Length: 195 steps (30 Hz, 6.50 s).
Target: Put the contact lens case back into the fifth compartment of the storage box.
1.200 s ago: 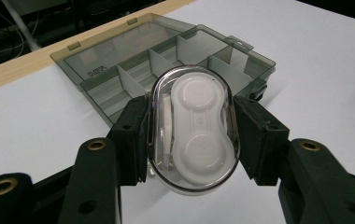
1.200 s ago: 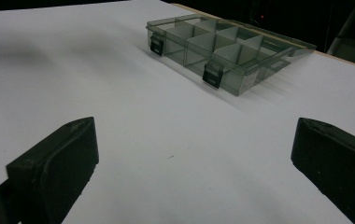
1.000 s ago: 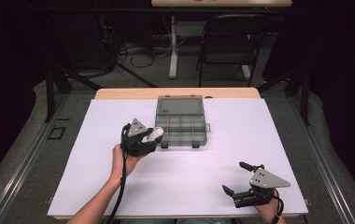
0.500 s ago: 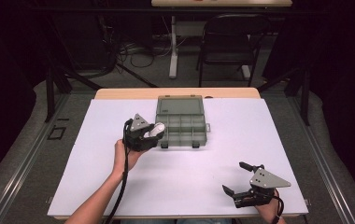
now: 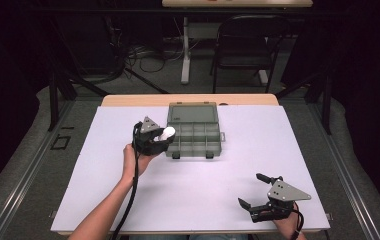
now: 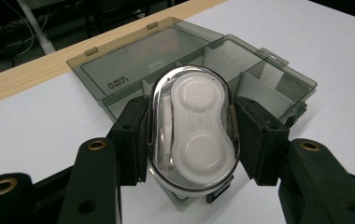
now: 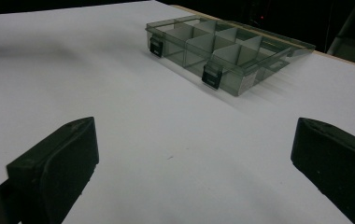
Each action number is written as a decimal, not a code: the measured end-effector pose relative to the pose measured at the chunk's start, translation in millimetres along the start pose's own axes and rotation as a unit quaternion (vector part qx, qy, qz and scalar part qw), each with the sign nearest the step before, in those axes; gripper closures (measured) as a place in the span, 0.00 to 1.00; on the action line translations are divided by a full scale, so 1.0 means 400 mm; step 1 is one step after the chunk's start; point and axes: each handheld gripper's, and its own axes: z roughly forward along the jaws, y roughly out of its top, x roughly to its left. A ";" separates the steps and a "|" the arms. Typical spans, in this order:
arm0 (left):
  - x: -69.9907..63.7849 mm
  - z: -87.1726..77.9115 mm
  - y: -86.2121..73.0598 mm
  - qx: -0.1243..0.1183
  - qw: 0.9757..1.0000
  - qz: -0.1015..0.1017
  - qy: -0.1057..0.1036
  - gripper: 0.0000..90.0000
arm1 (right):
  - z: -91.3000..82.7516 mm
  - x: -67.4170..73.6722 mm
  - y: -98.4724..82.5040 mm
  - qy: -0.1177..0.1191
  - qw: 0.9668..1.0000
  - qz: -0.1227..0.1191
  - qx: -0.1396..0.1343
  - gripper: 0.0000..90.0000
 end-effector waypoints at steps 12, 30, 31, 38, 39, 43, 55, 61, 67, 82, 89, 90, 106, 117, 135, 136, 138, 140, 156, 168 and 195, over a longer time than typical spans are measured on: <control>0.004 0.035 -0.007 0.007 0.999 -0.027 0.024 0.54 | 0.001 0.000 -0.002 0.000 1.000 0.001 0.001 0.01; 0.000 0.078 -0.017 0.022 0.997 -0.057 0.044 0.54 | 0.001 0.000 -0.003 -0.002 1.000 0.003 0.006 0.01; -0.001 0.082 -0.017 0.024 0.997 -0.056 0.046 0.54 | 0.001 0.000 -0.003 -0.002 1.000 0.003 0.006 0.01; -0.001 0.091 -0.020 0.031 0.996 -0.058 0.052 0.54 | 0.000 -0.001 -0.003 -0.003 1.000 0.001 0.004 0.01; 0.000 0.092 -0.021 0.034 0.996 -0.057 0.053 0.54 | 0.000 -0.001 -0.003 -0.003 1.000 0.001 0.004 0.01; 0.000 0.098 -0.023 0.038 0.996 -0.057 0.056 0.54 | -0.001 -0.001 -0.003 -0.003 1.000 0.003 0.004 0.01; -0.005 0.116 -0.029 0.049 0.995 -0.061 0.063 0.54 | -0.001 -0.001 -0.003 -0.003 1.000 0.002 0.003 0.01; -0.006 0.119 -0.029 0.055 0.995 -0.056 0.063 0.54 | -0.002 -0.001 -0.003 -0.003 1.000 0.003 0.003 0.01; -0.009 0.126 -0.030 0.058 0.995 -0.056 0.065 0.54 | -0.002 -0.002 -0.003 -0.003 1.000 0.002 0.002 0.01; -0.013 0.135 -0.033 0.069 0.994 -0.056 0.067 0.54 | -0.003 -0.002 -0.002 -0.003 1.000 0.002 0.002 0.01; -0.013 0.127 -0.028 0.068 0.994 -0.055 0.061 0.38 | -0.002 -0.002 -0.002 -0.002 1.000 0.001 0.002 0.01; -0.012 0.124 -0.028 0.066 0.994 -0.055 0.061 0.36 | -0.002 -0.002 -0.002 -0.002 1.000 0.001 0.002 0.01; -0.014 0.046 -0.024 0.031 0.998 -0.038 0.031 0.12 | -0.005 -0.002 -0.001 -0.002 1.000 0.001 0.001 0.01; -0.026 -0.049 -0.058 0.011 1.000 -0.017 0.016 0.11 | -0.008 -0.001 0.000 -0.004 1.000 0.001 0.000 0.01; -0.053 -0.172 -0.124 -0.017 1.000 -0.008 0.006 0.11 | -0.007 -0.001 0.001 -0.006 1.000 0.001 0.001 0.01; -0.055 -0.175 -0.127 -0.018 1.000 -0.008 0.006 0.11 | -0.007 0.000 0.001 -0.006 1.000 0.001 0.001 0.01; -0.059 -0.184 -0.137 -0.019 1.000 -0.006 0.004 0.11 | -0.006 0.000 0.001 -0.006 1.000 0.001 0.001 0.01; -0.062 -0.191 -0.145 -0.019 1.000 -0.005 0.004 0.11 | -0.007 0.000 0.001 -0.005 1.000 0.001 0.002 0.01; -0.065 -0.250 -0.234 -0.032 0.999 -0.013 0.012 0.11 | -0.007 0.001 0.003 -0.006 1.000 -0.001 0.002 0.01; -0.061 -0.283 -0.287 -0.042 0.999 -0.019 0.013 0.11 | -0.007 0.001 0.002 -0.007 1.000 0.000 0.004 0.01; -0.071 -0.319 -0.401 -0.094 0.995 -0.013 0.038 0.11 | -0.004 0.001 -0.002 -0.005 1.000 0.000 0.008 0.01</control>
